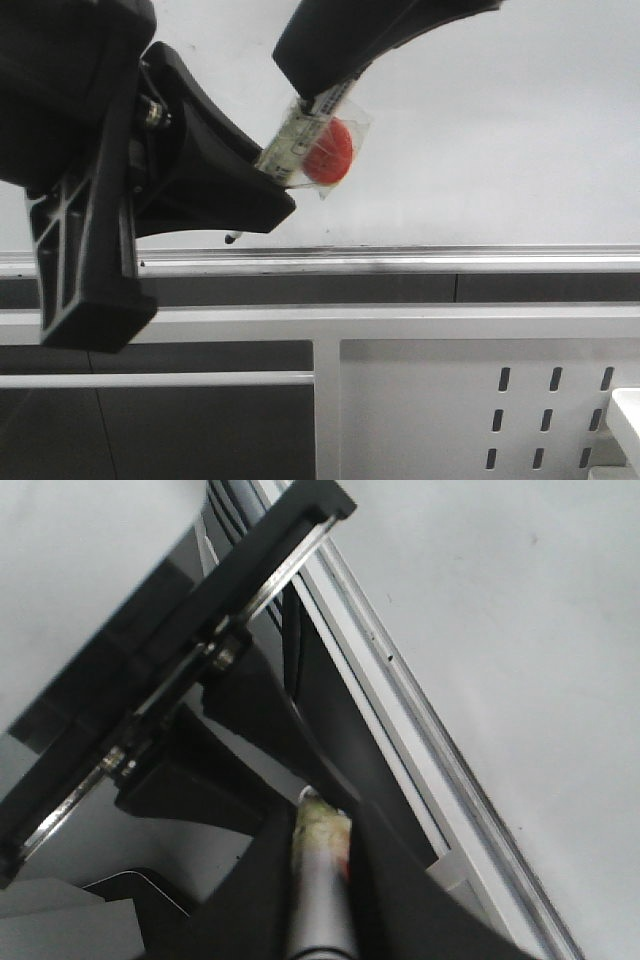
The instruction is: Write number 1 on whiteboard
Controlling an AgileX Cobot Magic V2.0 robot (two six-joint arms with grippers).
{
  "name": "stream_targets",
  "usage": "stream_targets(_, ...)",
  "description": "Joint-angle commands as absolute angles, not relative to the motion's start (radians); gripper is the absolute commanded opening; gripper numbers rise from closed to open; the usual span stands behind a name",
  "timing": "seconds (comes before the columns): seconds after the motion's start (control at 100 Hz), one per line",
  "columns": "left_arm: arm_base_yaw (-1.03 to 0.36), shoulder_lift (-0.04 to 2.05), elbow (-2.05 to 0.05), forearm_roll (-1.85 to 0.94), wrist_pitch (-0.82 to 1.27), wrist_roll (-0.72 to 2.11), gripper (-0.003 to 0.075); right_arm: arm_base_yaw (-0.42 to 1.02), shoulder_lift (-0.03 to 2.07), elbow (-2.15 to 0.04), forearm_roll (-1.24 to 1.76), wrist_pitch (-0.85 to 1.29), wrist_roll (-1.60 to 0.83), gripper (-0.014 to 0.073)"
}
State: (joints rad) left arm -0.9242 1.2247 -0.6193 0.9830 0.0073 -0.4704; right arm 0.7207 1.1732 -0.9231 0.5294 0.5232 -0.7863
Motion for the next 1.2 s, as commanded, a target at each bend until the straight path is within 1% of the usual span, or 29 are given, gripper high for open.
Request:
stream_targets(0.0, -0.932, 1.202, -0.651, 0.974, -0.016, -0.483, -0.002, 0.723, 1.157, -0.958, 0.552, 0.497, -0.798, -0.0076)
stream_targets(0.18, -0.932, 1.202, -0.651, 0.978, -0.01, -0.483, -0.0013, 0.723, 1.157, -0.958, 0.524, 0.51, -0.798, -0.0077)
stream_targets(0.24, -0.932, 1.202, -0.651, 0.996, -0.01, -0.483, 0.0031, 0.723, 1.157, -0.958, 0.524, 0.512, -0.798, -0.0077)
stream_targets(0.31, -0.932, 1.2, -0.651, 1.032, -0.01, -0.483, 0.0153, 0.723, 1.155, -0.958, 0.524, 0.501, -0.798, -0.0077)
stream_targets(0.36, -0.932, 1.2, -0.651, 1.03, -0.01, -0.483, 0.0279, 0.723, 1.153, -0.958, 0.524, 0.485, -0.798, -0.0077)
stream_targets(0.38, -0.932, 1.2, -0.651, 1.028, -0.007, -0.483, 0.0312, 0.723, 1.15, -0.958, 0.524, 0.478, -0.798, -0.0077)
stream_targets(0.39, -0.932, 1.2, -0.651, 1.028, 0.0, -0.483, 0.0344, 0.723, 1.147, -0.958, 0.524, 0.474, -0.798, -0.0077)
stream_targets(0.43, -0.932, 1.2, -0.651, 1.015, 0.017, -0.485, 0.043, 0.723, 1.142, -0.958, 0.519, 0.465, -0.798, -0.0077)
stream_targets(0.48, -0.933, 1.19, -0.651, 0.983, 0.051, -0.485, 0.0495, 0.718, 1.126, -0.958, 0.504, 0.461, -0.798, -0.0077)
stream_targets(0.53, -0.934, 1.167, -0.651, 0.939, 0.074, -0.485, 0.0515, 0.711, 1.107, -0.956, 0.492, 0.455, -0.798, -0.0077)
stream_targets(0.61, -0.936, 1.101, -0.639, 0.887, 0.076, -0.485, 0.0501, 0.699, 1.065, -0.946, 0.487, 0.434, -0.798, -0.0077)
stream_targets(0.72, -0.936, 0.997, -0.62, 0.852, 0.069, -0.485, 0.0449, 0.675, 0.984, -0.91, 0.486, 0.4, -0.798, -0.0077)
stream_targets(0.87, -0.934, 0.828, -0.578, 0.735, 0.065, -0.485, 0.0386, 0.63, 0.876, -0.83, 0.486, 0.318, -0.792, -0.0068)
stream_targets(0.91, -0.927, 0.793, -0.56, 0.715, 0.076, -0.487, 0.0344, 0.621, 0.852, -0.817, 0.486, 0.302, -0.792, -0.0068)
stream_targets(0.93, -0.924, 0.767, -0.55, 0.704, 0.089, -0.487, 0.0298, 0.615, 0.843, -0.812, 0.481, 0.299, -0.792, -0.0068)
stream_targets(0.94, -0.921, 0.761, -0.546, 0.702, 0.089, -0.487, 0.0298, 0.611, 0.841, -0.809, 0.479, 0.299, -0.792, -0.0068)
stream_targets(0.95, -0.917, 0.749, -0.539, 0.697, 0.094, -0.487, 0.0251, 0.608, 0.837, -0.806, 0.474, 0.299, -0.792, -0.0068)
stream_targets(0.96, -0.915, 0.744, -0.535, 0.697, 0.095, -0.487, 0.0251, 0.609, 0.836, -0.806, 0.471, 0.299, -0.792, -0.0068)
stream_targets(0.97, -0.912, 0.739, -0.532, 0.692, 0.096, -0.487, 0.0216, 0.606, 0.834, -0.806, 0.462, 0.299, -0.792, -0.0068)
stream_targets(0.98, -0.907, 0.734, -0.523, 0.689, 0.096, -0.487, 0.0197, 0.604, 0.831, -0.804, 0.457, 0.302, -0.792, -0.0068)
stream_targets(1.0, -0.898, 0.715, -0.511, 0.681, 0.094, -0.487, 0.0117, 0.603, 0.831, -0.804, 0.442, 0.309, -0.792, -0.0068)
stream_targets(1.01, -0.891, 0.711, -0.503, 0.679, 0.093, -0.487, 0.0096, 0.601, 0.831, -0.804, 0.437, 0.309, -0.792, -0.0068)
stream_targets(1.02, -0.888, 0.703, -0.499, 0.675, 0.091, -0.487, 0.0052, 0.601, 0.831, -0.804, 0.426, 0.313, -0.792, -0.0068)
stream_targets(1.05, -0.873, 0.69, -0.485, 0.66, 0.078, -0.487, -0.0023, 0.601, 0.831, -0.804, 0.421, 0.315, -0.792, -0.0068)
stream_targets(1.19, -0.773, 0.669, -0.426, 0.546, -0.011, -0.538, -0.002, 0.603, 0.843, -0.804, 0.421, 0.277, -0.792, -0.0069)
